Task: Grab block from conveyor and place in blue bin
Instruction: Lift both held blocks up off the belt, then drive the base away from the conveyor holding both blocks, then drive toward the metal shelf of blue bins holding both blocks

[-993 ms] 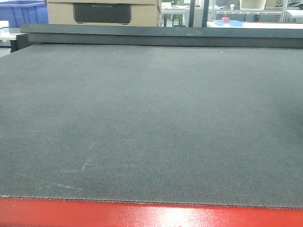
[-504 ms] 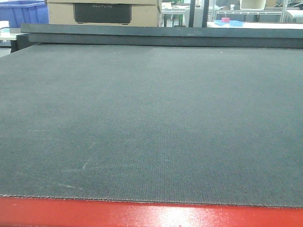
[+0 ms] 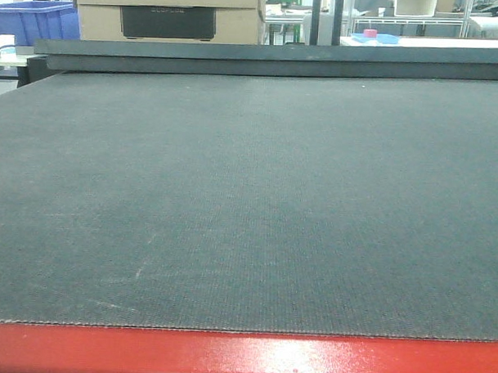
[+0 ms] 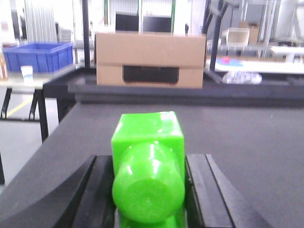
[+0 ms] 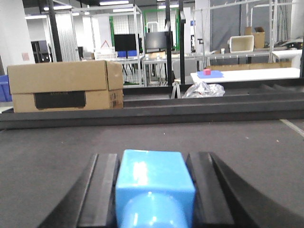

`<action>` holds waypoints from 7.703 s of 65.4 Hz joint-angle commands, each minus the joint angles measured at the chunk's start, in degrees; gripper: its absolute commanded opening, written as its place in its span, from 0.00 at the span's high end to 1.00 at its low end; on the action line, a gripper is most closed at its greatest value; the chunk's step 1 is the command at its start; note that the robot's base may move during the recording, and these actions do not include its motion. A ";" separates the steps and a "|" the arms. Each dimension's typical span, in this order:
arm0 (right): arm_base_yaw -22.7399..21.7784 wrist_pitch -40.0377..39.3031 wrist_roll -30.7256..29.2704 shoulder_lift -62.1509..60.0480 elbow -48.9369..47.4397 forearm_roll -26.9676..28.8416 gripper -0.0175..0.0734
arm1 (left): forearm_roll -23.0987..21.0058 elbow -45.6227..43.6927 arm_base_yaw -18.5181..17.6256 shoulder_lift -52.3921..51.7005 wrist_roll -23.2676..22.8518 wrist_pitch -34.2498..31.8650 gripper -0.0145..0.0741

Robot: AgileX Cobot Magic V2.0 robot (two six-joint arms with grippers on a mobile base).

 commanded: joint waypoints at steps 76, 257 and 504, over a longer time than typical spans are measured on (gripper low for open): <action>-0.20 -1.32 -0.39 -0.55 0.09 -0.48 0.99 | -0.55 -0.02 0.06 -3.33 0.22 -1.20 0.96; -0.20 -1.42 -0.39 -0.57 0.09 -0.48 0.99 | -0.55 -0.02 0.06 -3.33 0.22 -1.20 0.96; -0.20 -1.77 -0.39 -0.57 0.09 -0.48 0.99 | -0.55 -0.02 -0.04 -3.31 0.22 -1.20 0.96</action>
